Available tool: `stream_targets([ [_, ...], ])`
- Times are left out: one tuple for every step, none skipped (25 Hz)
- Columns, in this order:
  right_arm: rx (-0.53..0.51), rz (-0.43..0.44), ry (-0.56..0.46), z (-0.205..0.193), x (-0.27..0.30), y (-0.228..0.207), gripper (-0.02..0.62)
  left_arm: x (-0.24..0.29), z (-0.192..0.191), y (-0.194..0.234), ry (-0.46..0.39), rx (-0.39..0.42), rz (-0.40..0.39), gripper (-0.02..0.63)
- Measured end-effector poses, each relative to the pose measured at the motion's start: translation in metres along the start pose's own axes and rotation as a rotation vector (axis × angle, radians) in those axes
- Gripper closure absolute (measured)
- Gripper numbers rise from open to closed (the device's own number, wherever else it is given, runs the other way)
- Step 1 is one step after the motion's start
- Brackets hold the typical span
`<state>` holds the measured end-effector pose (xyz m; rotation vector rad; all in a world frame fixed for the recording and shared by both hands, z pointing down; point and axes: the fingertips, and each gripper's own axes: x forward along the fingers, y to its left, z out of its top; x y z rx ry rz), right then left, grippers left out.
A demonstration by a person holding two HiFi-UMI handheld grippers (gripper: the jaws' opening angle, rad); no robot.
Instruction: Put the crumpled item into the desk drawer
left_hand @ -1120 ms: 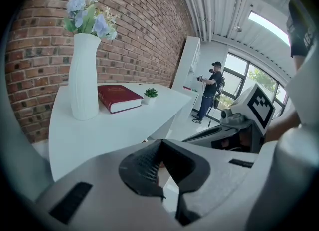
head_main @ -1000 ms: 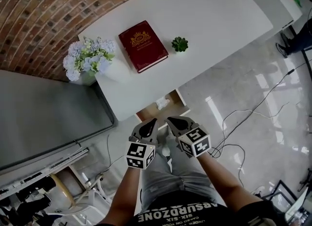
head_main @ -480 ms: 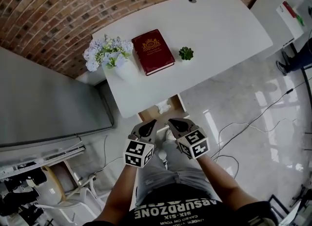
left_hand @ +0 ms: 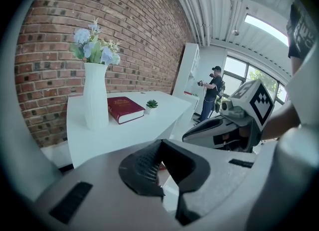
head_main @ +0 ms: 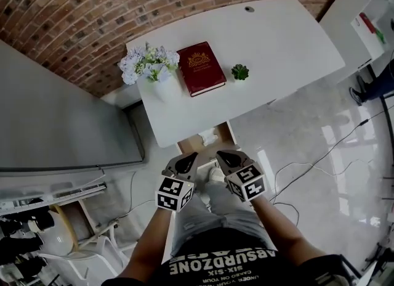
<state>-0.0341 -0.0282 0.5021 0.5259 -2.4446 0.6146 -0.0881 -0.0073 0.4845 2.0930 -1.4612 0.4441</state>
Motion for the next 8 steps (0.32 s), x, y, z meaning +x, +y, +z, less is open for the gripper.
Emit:
stream_targets([
  [-0.002,-0.001,-0.001,0.001,-0.0001,0.0007,0.598,-0.0004,0.0005,-0.0002,-0.002,0.0,0.0,0.6],
  [-0.004,-0.002,-0.001,0.0018,0.0,0.0011,0.598,-0.0005,0.0009,-0.0002,-0.003,0.001,0.0,0.6],
  [-0.006,-0.003,-0.002,0.0027,0.0003,0.0015,0.598,-0.0005,0.0013,-0.0001,-0.005,0.001,-0.001,0.6],
  [-0.007,-0.003,-0.003,0.0034,0.0008,0.0018,0.598,-0.0004,0.0016,0.0,-0.006,0.002,-0.002,0.6],
  [-0.008,-0.004,-0.003,0.0039,0.0012,0.0021,0.598,-0.0003,0.0019,-0.0001,-0.007,0.002,-0.003,0.6],
  [-0.008,-0.005,-0.003,0.0041,0.0015,0.0024,0.598,-0.0002,0.002,-0.0002,-0.008,0.002,-0.005,0.6],
  [-0.008,-0.006,-0.003,0.0041,0.0018,0.0026,0.598,-0.0001,0.0021,-0.0004,-0.008,0.002,-0.007,0.6],
  [-0.008,-0.007,-0.003,0.004,0.0021,0.0029,0.598,-0.0001,0.0021,-0.0007,-0.009,0.003,-0.009,0.601],
])
